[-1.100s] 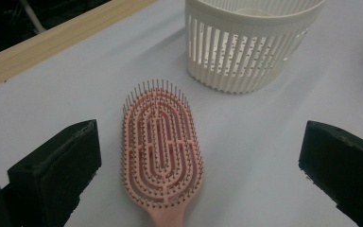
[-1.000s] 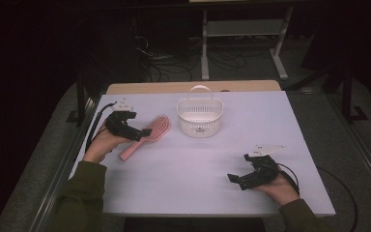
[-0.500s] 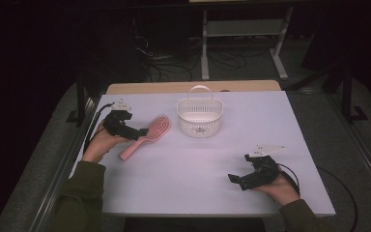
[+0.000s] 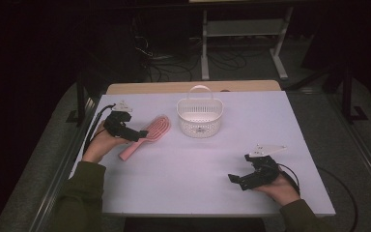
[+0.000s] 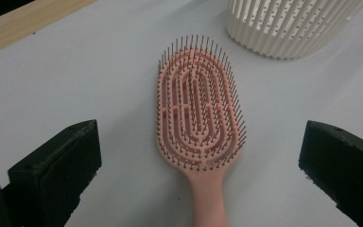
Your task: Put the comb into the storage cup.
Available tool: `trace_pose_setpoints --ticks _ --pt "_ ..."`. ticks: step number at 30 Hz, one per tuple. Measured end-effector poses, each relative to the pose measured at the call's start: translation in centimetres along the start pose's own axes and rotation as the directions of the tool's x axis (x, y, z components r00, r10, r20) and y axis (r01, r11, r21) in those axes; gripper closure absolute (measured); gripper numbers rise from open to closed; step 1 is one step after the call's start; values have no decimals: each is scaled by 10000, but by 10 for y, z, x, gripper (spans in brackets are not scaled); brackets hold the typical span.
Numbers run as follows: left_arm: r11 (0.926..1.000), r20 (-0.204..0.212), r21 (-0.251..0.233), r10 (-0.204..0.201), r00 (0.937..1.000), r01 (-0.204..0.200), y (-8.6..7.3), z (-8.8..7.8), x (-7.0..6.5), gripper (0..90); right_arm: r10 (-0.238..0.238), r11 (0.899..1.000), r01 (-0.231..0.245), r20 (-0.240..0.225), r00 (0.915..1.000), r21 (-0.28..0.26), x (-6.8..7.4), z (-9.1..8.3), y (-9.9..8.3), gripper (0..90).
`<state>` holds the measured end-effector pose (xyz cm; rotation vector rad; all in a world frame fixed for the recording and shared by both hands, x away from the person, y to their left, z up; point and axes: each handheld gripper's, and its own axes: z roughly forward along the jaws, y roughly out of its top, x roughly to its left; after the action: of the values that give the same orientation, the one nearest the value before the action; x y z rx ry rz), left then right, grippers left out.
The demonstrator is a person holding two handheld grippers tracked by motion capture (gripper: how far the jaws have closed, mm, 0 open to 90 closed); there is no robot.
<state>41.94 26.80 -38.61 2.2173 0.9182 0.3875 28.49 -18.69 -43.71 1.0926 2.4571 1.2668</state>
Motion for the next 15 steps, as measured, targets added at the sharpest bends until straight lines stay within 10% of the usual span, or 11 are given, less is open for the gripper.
trace_pose_setpoints --ticks 15 --pt "9980 -160 623 104 9998 -94 -3 8 -2 5 1 10000 -1 -16 10000 10 0 0 0 0"
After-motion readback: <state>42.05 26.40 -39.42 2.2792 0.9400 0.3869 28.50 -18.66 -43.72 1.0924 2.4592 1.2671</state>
